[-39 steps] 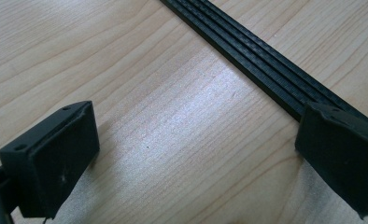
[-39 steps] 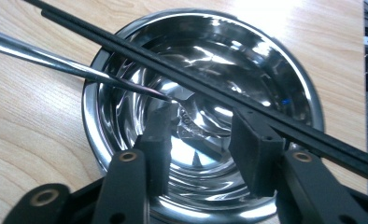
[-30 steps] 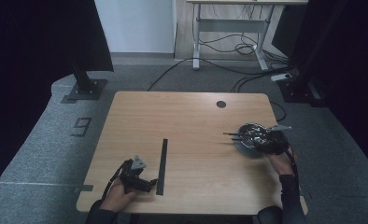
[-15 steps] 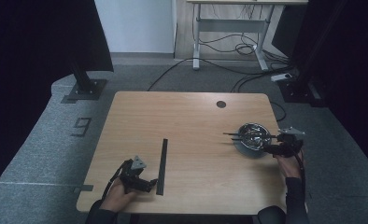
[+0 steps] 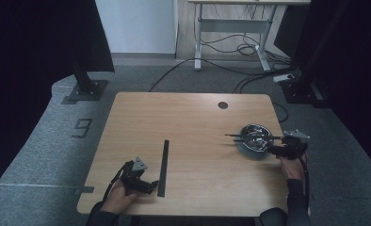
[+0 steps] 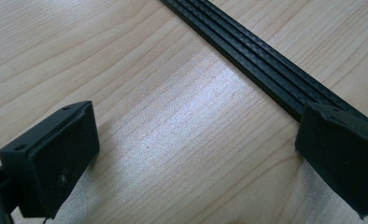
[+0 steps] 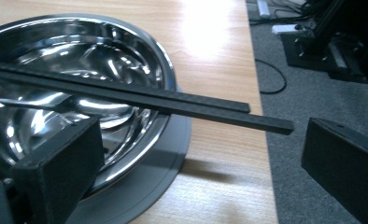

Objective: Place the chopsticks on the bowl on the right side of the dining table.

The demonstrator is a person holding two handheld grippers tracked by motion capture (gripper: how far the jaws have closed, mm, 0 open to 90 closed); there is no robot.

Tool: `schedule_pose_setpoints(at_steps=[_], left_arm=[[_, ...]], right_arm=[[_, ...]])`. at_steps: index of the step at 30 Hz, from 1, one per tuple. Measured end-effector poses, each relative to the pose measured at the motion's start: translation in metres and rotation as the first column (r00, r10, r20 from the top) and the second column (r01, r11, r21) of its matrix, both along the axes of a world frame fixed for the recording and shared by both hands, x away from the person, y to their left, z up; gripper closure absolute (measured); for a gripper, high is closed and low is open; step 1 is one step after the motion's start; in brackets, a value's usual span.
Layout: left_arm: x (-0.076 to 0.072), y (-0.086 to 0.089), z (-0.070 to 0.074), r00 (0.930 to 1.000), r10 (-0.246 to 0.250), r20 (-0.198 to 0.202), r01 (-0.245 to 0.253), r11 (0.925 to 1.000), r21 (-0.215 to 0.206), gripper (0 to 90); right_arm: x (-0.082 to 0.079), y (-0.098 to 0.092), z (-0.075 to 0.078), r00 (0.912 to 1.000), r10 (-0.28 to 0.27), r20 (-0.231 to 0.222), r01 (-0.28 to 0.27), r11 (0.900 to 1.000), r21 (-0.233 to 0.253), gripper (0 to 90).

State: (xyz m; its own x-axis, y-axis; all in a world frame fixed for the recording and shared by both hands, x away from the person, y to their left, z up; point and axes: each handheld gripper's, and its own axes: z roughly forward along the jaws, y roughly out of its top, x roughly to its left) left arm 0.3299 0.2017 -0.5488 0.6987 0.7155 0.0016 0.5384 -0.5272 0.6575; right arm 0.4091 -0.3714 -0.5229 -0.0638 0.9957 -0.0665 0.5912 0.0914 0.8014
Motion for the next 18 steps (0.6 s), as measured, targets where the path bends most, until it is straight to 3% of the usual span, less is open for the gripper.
schedule_pose_setpoints(at_steps=[6, 18], left_arm=[[0.0, 0.0, 0.0, 1.0, 0.0, 0.0, 0.0, 1.0, 0.0, 0.0], [0.0, 0.0, 0.0, 1.0, 0.0, 0.0, 0.0, 1.0, 0.001, 0.0]], right_arm=[[-0.001, -0.009, -0.003, 0.9999, -0.004, 0.013, 0.003, 0.997, 0.074, 0.0], [0.0, -0.011, -0.007, 0.9992, 0.026, 0.032, -0.029, 0.995, 0.094, 0.9]])
